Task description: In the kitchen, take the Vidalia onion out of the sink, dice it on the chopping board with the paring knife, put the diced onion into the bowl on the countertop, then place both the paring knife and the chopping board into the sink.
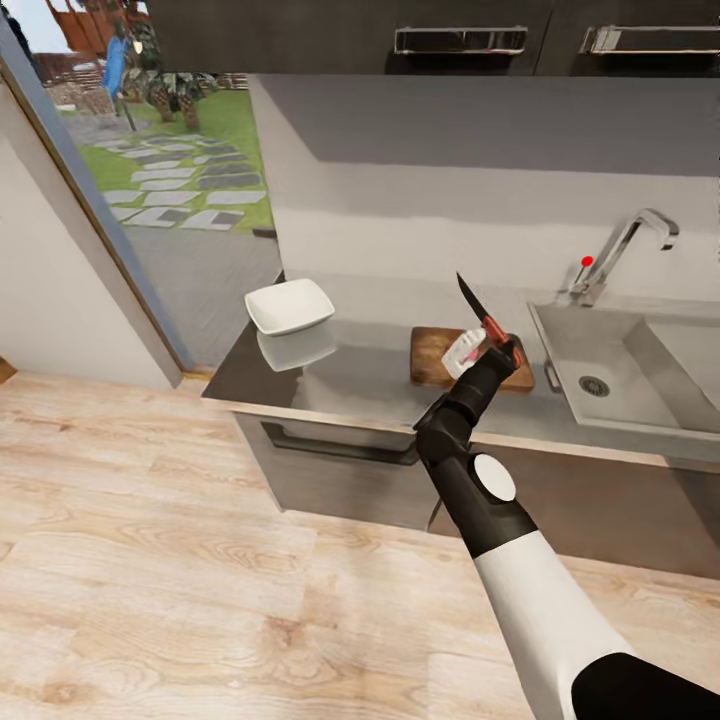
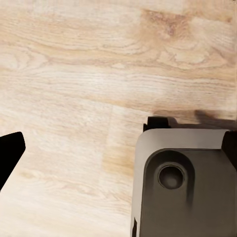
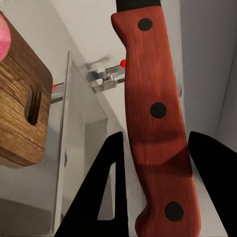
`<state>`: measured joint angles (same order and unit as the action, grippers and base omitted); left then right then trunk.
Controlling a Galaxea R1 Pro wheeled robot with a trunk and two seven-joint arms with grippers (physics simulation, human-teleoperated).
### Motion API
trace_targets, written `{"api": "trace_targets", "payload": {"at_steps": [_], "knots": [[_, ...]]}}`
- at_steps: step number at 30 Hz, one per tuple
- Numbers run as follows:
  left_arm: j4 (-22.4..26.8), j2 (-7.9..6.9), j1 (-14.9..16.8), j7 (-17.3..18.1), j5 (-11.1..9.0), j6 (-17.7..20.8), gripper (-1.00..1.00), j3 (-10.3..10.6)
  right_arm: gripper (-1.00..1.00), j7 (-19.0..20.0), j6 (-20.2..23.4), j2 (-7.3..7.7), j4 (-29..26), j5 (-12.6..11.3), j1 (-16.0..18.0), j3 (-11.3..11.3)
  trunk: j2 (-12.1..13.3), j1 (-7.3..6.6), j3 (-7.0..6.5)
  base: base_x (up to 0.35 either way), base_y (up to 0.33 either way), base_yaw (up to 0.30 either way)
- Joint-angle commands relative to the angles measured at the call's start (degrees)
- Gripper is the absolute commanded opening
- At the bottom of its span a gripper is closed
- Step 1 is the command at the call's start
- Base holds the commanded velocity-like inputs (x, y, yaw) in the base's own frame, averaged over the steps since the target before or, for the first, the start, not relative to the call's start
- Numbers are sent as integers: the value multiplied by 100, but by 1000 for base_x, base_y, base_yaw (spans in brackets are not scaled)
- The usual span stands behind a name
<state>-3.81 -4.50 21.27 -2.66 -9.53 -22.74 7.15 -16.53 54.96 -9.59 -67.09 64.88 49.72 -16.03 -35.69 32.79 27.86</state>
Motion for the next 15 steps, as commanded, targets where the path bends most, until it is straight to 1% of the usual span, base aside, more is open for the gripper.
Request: {"api": "trace_targets", "payload": {"at_steps": [1, 4, 11, 15], "knots": [[-23, 2, 9, -6, -43, -38, 100, 50, -100, -45, 25, 1, 6, -50, 5, -9, -6, 2, -3, 80, 0, 0], [-23, 2, 9, -6, -47, -38, 100, 56, -100, -93, 24, 1, 14, -91, 4, -11, -6, 2, -31, 201, 0, 0], [-23, 2, 9, -6, -42, -38, 100, 58, -100, -161, 22, 1, 20, -114, -5, -10, -6, 2, -95, 291, 0, -16], [-23, -1, 8, -6, -41, -38, 100, 58, -100, -166, 23, 1, 21, -135, -6, -9, -6, 2, -116, 120, 0, -54]]}}
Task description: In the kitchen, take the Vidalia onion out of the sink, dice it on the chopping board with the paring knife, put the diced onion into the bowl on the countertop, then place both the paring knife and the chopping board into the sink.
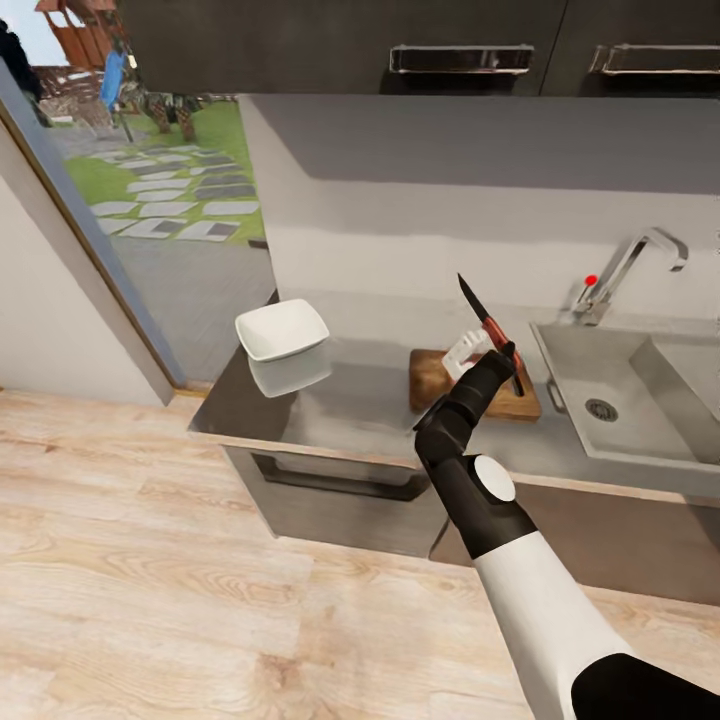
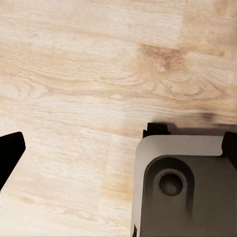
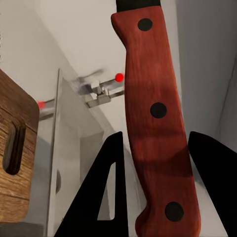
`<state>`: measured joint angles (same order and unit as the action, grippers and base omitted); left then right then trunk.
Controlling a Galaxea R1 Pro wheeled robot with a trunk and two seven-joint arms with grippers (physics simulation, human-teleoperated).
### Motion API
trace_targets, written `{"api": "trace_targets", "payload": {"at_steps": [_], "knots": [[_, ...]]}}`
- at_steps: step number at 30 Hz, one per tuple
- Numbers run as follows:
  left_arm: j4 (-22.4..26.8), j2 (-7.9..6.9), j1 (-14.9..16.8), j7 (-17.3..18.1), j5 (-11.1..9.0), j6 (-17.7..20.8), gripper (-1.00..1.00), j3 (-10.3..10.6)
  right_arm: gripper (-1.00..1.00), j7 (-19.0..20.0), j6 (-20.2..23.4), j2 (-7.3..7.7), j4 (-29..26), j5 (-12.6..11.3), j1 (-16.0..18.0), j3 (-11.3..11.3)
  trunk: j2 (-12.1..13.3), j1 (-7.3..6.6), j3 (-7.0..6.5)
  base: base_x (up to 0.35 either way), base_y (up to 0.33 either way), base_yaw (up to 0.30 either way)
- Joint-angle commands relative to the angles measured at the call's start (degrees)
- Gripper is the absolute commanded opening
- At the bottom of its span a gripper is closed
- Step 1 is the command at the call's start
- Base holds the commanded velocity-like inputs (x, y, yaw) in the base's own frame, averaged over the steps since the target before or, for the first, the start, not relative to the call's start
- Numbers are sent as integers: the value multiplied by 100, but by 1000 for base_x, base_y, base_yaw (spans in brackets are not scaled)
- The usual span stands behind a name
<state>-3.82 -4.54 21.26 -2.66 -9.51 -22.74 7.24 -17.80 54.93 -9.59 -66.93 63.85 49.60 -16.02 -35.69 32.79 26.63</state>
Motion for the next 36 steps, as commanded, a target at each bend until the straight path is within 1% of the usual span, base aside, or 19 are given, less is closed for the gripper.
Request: {"api": "trace_targets", "payload": {"at_steps": [1, 6, 20, 22, 24, 26, 27, 29, 30, 33, 36], "knots": [[-23, 0, 9, -6, -43, -38, 100, 50, -100, -39, 27, 1, 4, -63, 4, -11, -6, 2, 4, 41, 0, -54], [-24, -3, 9, -6, -43, -38, 100, 50, -100, -40, 27, 13, 4, -187, -32, -7, -6, 2, -10, 13, 0, -165], [-31, 5, 9, -6, -42, -38, 100, 58, -100, -105, 27, 19, 29, -214, -140, -7, -6, 2, -94, 1, 0, -178], [-32, 5, 9, -6, -42, -38, 100, 58, -100, -141, 27, 14, 134, -219, -161, -10, -6, 2, -97, 0, 0, -38], [-32, 5, 9, -6, -42, -38, 100, 59, -100, -186, 12, 7, 369, -216, -166, -13, -6, 2, -99, 0, 0, -18], [-32, 5, 9, -6, -42, -38, 100, 59, -100, -277, -48, 4, 531, -215, -171, -14, -6, 2, -99, 0, 0, -8], [-32, 5, 9, -6, -42, -38, 100, 59, -100, -385, -130, 1, 653, -215, -172, -15, -6, 2, -99, 0, 0, -5], [-32, 5, 9, -6, -42, -38, 100, 59, -100, -685, -331, -6, 911, -217, -171, -15, -6, 2, -99, 0, 0, -2], [-32, 5, 9, -6, -42, -38, 100, 59, -100, -961, -462, -13, 1092, -220, -172, -15, -6, 2, -99, 0, 0, 0], [-32, 5, 9, -6, -42, -38, 100, 59, -100, -1430, -604, -41, 1333, -223, -177, -16, -6, 2, -100, 0, 0, 0], [-32, 5, 9, -6, -42, -38, 100, 59, -100, -1511, -623, -41, 1371, -223, -176, -16, -6, 2, -100, 0, 0, 0]]}}
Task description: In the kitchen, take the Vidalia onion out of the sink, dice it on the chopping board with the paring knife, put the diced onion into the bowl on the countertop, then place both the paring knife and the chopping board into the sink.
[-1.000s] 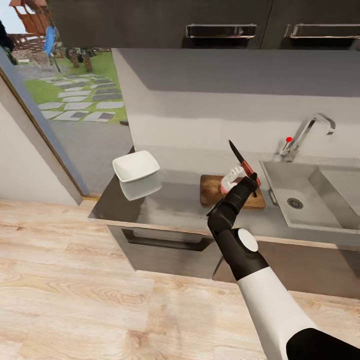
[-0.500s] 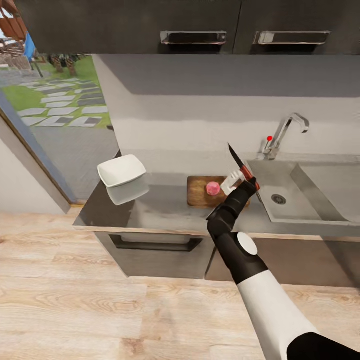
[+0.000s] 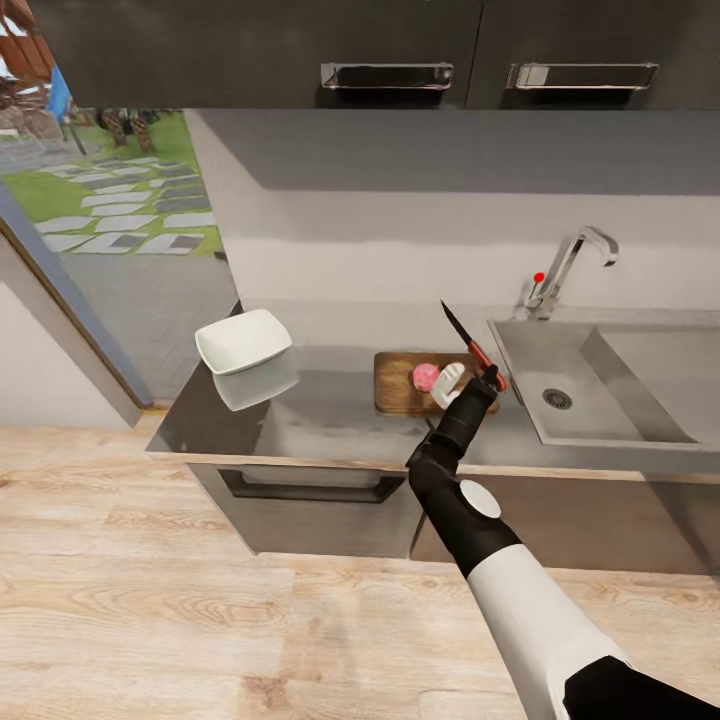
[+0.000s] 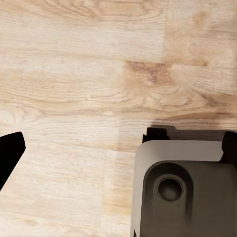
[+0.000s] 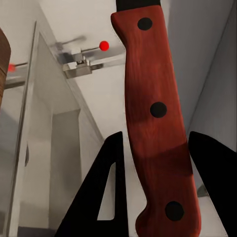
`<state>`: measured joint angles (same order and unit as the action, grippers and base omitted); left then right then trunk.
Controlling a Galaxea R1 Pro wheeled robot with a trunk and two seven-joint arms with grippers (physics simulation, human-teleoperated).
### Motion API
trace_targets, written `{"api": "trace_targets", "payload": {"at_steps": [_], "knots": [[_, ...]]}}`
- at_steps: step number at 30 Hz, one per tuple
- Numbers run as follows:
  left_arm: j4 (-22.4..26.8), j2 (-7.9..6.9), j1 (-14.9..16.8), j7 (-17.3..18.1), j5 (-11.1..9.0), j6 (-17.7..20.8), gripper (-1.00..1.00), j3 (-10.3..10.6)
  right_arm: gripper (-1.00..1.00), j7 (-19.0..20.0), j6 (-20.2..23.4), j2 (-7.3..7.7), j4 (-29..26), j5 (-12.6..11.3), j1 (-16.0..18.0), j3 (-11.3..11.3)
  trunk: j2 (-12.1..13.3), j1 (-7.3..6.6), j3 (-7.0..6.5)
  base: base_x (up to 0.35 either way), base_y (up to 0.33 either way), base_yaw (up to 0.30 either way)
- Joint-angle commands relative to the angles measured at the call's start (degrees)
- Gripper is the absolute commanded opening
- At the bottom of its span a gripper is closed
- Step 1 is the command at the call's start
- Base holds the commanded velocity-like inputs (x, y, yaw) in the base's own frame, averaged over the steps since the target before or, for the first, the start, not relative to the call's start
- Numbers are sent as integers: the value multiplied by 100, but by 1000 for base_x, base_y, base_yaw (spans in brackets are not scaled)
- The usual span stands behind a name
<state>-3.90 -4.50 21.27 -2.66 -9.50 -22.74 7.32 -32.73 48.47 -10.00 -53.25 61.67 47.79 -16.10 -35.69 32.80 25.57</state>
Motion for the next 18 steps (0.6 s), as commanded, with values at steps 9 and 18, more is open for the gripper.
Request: {"api": "trace_targets", "payload": {"at_steps": [9, 18], "knots": [[-23, 2, 9, -6, -43, -38, 100, 50, -100, -57, 10, 0, 33, 3, 3, -19, -6, 1, 6, 0, 0, 0], [-23, 2, 9, -6, -43, -38, 100, 50, -100, -59, -156, 0, 394, 9, 2, -32, -6, 1, 6, 0, 0, 0]]}}
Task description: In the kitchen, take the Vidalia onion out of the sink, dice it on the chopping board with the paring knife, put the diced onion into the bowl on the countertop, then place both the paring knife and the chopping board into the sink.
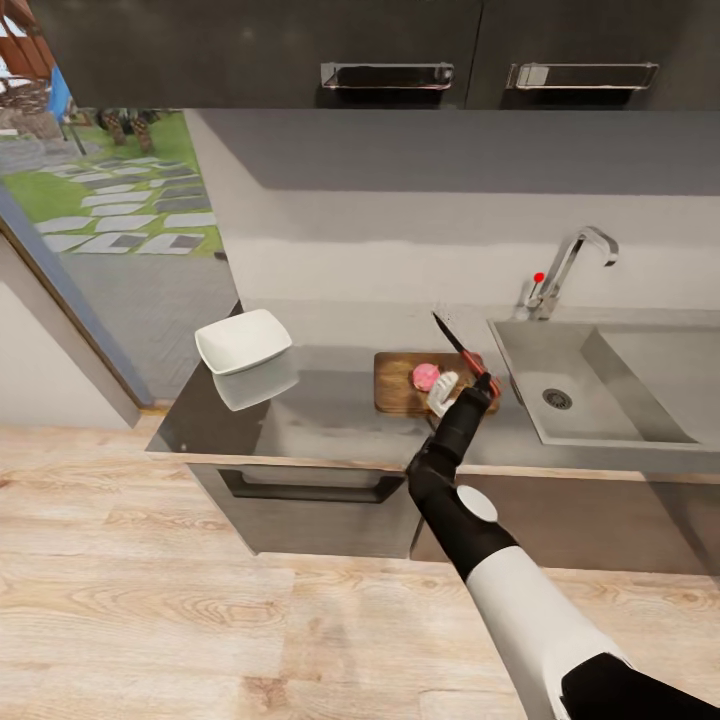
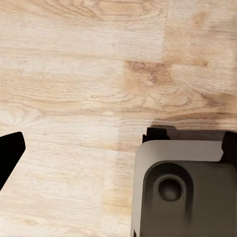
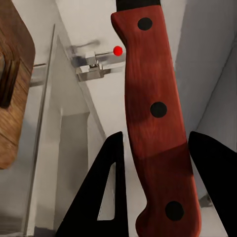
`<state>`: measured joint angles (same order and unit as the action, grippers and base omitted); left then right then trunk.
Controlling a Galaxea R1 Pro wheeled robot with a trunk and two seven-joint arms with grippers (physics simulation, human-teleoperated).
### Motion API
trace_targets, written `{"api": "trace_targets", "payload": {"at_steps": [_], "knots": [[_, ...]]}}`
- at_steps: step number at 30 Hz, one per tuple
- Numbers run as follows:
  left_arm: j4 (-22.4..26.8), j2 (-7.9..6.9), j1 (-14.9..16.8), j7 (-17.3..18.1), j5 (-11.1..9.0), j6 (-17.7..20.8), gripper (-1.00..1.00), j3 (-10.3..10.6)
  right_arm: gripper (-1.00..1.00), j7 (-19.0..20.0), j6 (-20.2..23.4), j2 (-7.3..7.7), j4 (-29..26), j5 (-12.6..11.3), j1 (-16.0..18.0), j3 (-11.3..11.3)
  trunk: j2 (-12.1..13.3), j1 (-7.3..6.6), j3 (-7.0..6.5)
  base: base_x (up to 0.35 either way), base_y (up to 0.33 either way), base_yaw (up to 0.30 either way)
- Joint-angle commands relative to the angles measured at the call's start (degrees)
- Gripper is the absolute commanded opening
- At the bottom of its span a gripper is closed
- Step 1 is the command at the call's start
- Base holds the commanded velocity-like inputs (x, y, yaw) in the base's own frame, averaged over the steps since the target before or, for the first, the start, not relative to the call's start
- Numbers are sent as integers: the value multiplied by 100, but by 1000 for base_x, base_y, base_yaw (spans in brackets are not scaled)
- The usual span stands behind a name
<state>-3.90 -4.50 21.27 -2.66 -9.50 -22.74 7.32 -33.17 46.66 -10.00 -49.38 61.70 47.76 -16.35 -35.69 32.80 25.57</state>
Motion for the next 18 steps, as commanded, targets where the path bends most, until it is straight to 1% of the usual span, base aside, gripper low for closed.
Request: {"api": "trace_targets", "payload": {"at_steps": [1, 3, 7, 10, 18], "knots": [[-23, 2, 9, -6, -43, -38, 100, 50, -100, -30, -69, 0, 111, 7, 5, -8, -7, 1, 6, 0, 0, 0], [-23, 2, 9, -6, -43, -38, 100, 50, -100, -115, -184, 0, 284, 8, 5, -8, -7, 1, 6, 0, 0, 0], [-23, 3, 7, -6, -43, -38, 100, 50, -100, -697, -322, 0, 735, 2, 6, -9, -7, 1, 6, 0, 0, 0], [-23, 2, 9, -6, -43, -38, 100, 50, -100, -1011, -407, 0, 897, -1, 5, -9, -7, 1, 6, 0, 0, 0], [-23, 10, 8, -6, -43, -38, 100, 50, -100, -1076, -438, 0, 925, -6, 5, -2, -7, 1, 6, 0, 0, 0]]}}
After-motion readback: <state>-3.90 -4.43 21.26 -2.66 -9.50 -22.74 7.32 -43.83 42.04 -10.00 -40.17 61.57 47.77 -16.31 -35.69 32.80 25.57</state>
